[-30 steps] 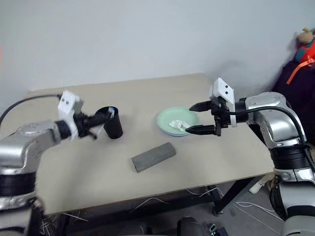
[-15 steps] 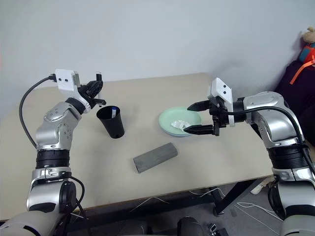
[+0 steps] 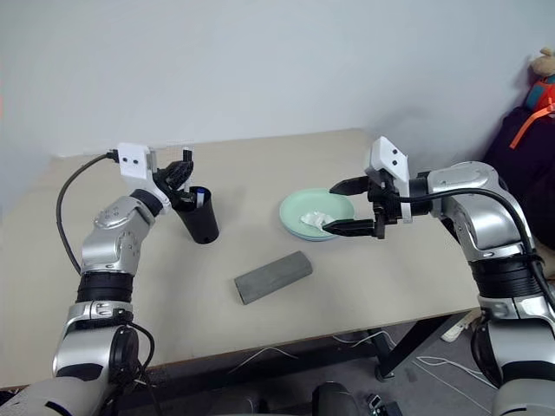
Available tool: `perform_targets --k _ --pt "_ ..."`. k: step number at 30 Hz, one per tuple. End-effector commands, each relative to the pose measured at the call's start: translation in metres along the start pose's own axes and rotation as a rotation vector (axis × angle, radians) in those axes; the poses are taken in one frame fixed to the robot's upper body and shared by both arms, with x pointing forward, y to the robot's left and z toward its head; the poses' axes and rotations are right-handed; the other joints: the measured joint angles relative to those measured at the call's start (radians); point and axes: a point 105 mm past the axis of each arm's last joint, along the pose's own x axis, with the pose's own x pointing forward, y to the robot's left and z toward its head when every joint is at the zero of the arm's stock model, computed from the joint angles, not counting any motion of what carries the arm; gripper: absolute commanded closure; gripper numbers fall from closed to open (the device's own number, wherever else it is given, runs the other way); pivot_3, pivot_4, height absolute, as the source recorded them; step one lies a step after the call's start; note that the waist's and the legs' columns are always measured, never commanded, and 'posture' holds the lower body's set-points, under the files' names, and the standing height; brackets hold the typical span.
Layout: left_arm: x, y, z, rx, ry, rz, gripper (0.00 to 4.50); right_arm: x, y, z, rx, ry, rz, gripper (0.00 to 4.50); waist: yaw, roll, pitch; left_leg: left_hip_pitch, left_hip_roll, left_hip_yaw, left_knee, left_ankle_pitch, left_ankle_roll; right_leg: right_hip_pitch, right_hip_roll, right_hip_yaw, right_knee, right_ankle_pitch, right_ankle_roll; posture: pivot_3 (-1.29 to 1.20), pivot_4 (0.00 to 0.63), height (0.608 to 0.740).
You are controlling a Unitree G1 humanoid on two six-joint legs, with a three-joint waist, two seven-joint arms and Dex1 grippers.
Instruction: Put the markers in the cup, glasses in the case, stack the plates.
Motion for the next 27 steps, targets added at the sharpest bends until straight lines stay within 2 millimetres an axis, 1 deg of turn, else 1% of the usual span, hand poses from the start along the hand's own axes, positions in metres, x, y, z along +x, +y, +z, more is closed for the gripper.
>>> perform_targets --k 1,4,8,11,12,14,17,19,21,22,24,27 --pt "-0.002 -0.003 0.013 0.029 -0.045 -0.023 3.63 -0.004 -0.001 0.017 -0.064 -0.04 -0.015 0.0 0.0 0.0 0.0 0.0 0.0 0.0 0.0 0.0 0.0 0.0 0.0 0.0 0.0 0.0 0.0 0.0 0.0 0.727" --pt "-0.004 -0.002 0.011 0.029 -0.037 -0.024 2.67 -0.003 -0.002 0.017 -0.065 -0.043 -0.015 0.0 0.0 0.0 0.0 0.0 0.0 0.0 0.0 0.0 0.0 0.0 0.0 0.0 0.0 0.0 0.0 0.0 0.0 0.727" --pt "-0.008 0.004 0.011 0.035 -0.035 -0.014 1.29 0.0 -0.002 0.018 -0.068 -0.048 -0.011 0.0 0.0 0.0 0.0 0.0 0.0 0.0 0.0 0.0 0.0 0.0 0.0 0.0 0.0 0.0 0.0 0.0 0.0 0.727" --pt "-0.013 0.012 0.02 0.068 -0.049 0.018 0.23 0.002 -0.002 0.019 -0.071 -0.053 -0.008 0.0 0.0 0.0 0.0 0.0 0.0 0.0 0.0 0.0 0.0 0.0 0.0 0.0 0.0 0.0 0.0 0.0 0.0 0.727" --pt "-0.015 0.014 0.023 0.08 -0.053 0.023 0.07 0.003 -0.002 0.019 -0.072 -0.055 -0.006 0.0 0.0 0.0 0.0 0.0 0.0 0.0 0.0 0.0 0.0 0.0 0.0 0.0 0.0 0.0 0.0 0.0 0.0 0.727" --pt "-0.025 0.019 0.039 0.103 -0.07 0.001 0.07 0.003 -0.003 0.019 -0.072 -0.056 -0.006 0.0 0.0 0.0 0.0 0.0 0.0 0.0 0.0 0.0 0.0 0.0 0.0 0.0 0.0 0.0 0.0 0.0 0.0 0.727" --pt "-0.04 0.025 0.055 0.128 -0.074 -0.035 0.07 0.003 -0.005 0.018 -0.07 -0.056 -0.006 0.0 -0.002 0.0 0.0 0.0 0.0 0.0 -0.001 0.0 0.0 -0.001 0.0 0.0 0.0 0.0 0.0 0.0 0.0 0.727" --pt "-0.061 0.03 0.065 0.189 -0.038 -0.099 0.07 0.002 -0.007 0.017 -0.068 -0.059 -0.008 0.0 -0.006 0.0 0.0 0.0 0.001 0.0 -0.001 0.0 0.0 -0.002 0.0 0.0 0.0 0.0 0.0 0.0 0.0 0.727" --pt "-0.081 0.033 0.068 0.241 0.015 -0.15 0.07 0.003 -0.01 0.017 -0.068 -0.062 -0.011 0.0 -0.015 0.0 0.0 0.001 0.001 0.001 -0.003 0.0 0.0 -0.002 0.0 0.0 0.0 0.0 0.0 0.0 0.0 0.727" --pt "-0.087 0.034 0.069 0.253 0.034 -0.166 0.07 0.004 -0.01 0.017 -0.069 -0.063 -0.011 0.0 -0.017 0.001 0.0 0.001 0.002 0.001 -0.004 0.0 0.0 -0.002 0.0 0.0 0.0 -0.001 -0.001 0.0 0.0 0.727" --pt "-0.106 0.036 0.067 0.284 0.092 -0.201 0.07 0.007 -0.012 0.017 -0.066 -0.066 -0.012 0.0 -0.018 0.001 0.0 0.002 0.002 0.001 -0.004 0.0 0.0 -0.002 0.0 -0.001 0.0 -0.002 -0.002 0.0 0.0 0.727" --pt "-0.126 0.041 0.064 0.296 0.156 -0.21 0.07 0.008 -0.015 0.016 -0.053 -0.069 -0.014 0.0 -0.017 0.001 0.001 0.003 0.003 0.001 -0.005 0.0 -0.001 -0.002 0.0 -0.002 0.0 -0.002 -0.003 0.0 0.0 0.727"
